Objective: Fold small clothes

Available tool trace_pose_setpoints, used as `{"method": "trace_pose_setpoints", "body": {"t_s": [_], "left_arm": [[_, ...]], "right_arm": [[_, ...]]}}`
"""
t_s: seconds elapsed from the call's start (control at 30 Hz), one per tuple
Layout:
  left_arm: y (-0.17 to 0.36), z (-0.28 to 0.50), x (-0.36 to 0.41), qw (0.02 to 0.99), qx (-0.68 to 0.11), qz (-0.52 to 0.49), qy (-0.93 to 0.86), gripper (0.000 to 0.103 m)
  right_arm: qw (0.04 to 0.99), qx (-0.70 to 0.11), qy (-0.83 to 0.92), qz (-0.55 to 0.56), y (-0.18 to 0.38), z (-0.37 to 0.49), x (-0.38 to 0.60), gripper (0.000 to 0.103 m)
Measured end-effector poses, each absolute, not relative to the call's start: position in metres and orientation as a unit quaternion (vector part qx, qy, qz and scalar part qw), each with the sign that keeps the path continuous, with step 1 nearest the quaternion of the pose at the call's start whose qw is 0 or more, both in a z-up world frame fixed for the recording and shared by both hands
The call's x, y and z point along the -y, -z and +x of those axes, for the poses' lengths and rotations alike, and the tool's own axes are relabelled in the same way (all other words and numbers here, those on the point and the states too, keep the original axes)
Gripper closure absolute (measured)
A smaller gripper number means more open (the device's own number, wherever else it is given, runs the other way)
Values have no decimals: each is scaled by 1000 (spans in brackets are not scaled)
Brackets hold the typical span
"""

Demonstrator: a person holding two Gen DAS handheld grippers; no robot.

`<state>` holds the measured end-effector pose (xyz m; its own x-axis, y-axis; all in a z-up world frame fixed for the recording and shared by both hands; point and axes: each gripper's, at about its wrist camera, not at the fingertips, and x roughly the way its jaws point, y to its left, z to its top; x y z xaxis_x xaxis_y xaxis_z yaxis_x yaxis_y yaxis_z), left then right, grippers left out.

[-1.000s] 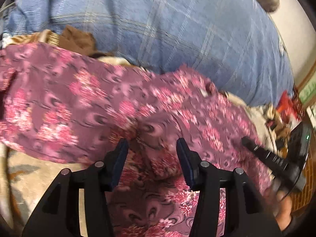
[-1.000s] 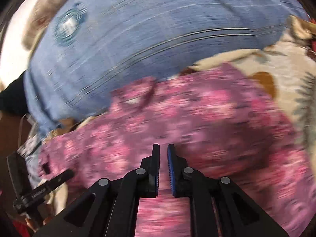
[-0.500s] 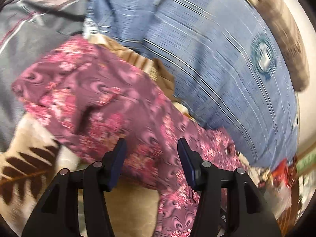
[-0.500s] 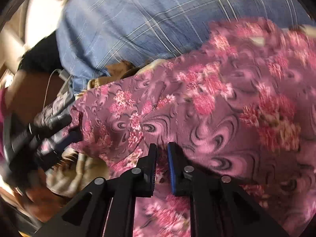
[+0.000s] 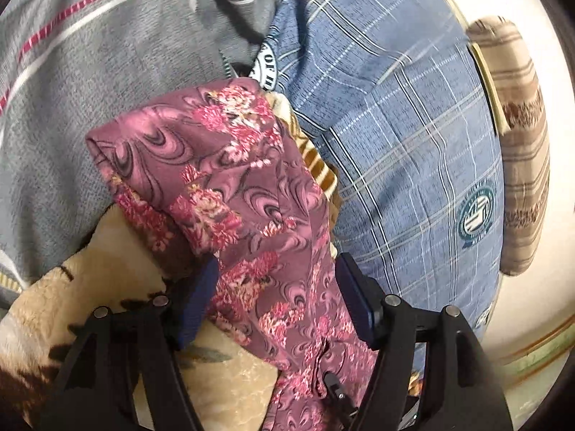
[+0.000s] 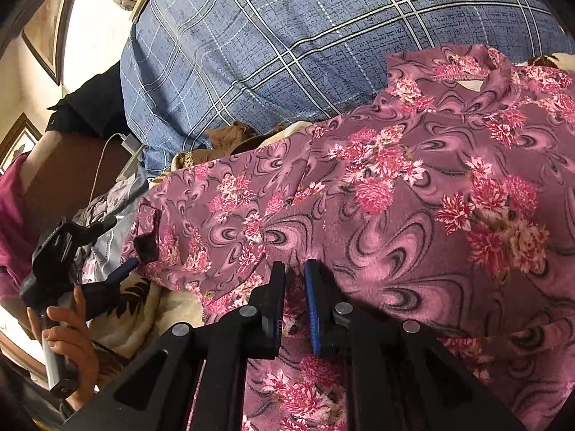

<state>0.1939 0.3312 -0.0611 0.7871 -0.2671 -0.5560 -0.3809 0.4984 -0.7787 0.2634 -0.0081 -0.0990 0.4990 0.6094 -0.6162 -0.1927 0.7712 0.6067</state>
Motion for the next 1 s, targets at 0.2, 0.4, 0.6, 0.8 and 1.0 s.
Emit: {"method": "trace_pose_setpoints", "body": {"t_s": [0.2, 0.4, 0.6, 0.8, 1.0], "left_arm": [[80, 198, -343, 764, -325, -556, -23, 36], [84, 192, -343, 737, -337, -586, -14, 35], [82, 206, -337, 762, -342, -547, -53, 29], [85, 214, -340, 768, -350, -534, -55, 102], [61, 196, -334, 776, -319, -544, -14, 102]], "right_arm": [[833, -437, -241, 239, 99, 262, 10, 90], [832, -436, -242, 242, 98, 262, 11, 90], [828, -434, -247, 256, 100, 262, 14, 90], [825, -432, -251, 264, 100, 262, 16, 90], [824, -431, -252, 269, 101, 262, 18, 90]]}}
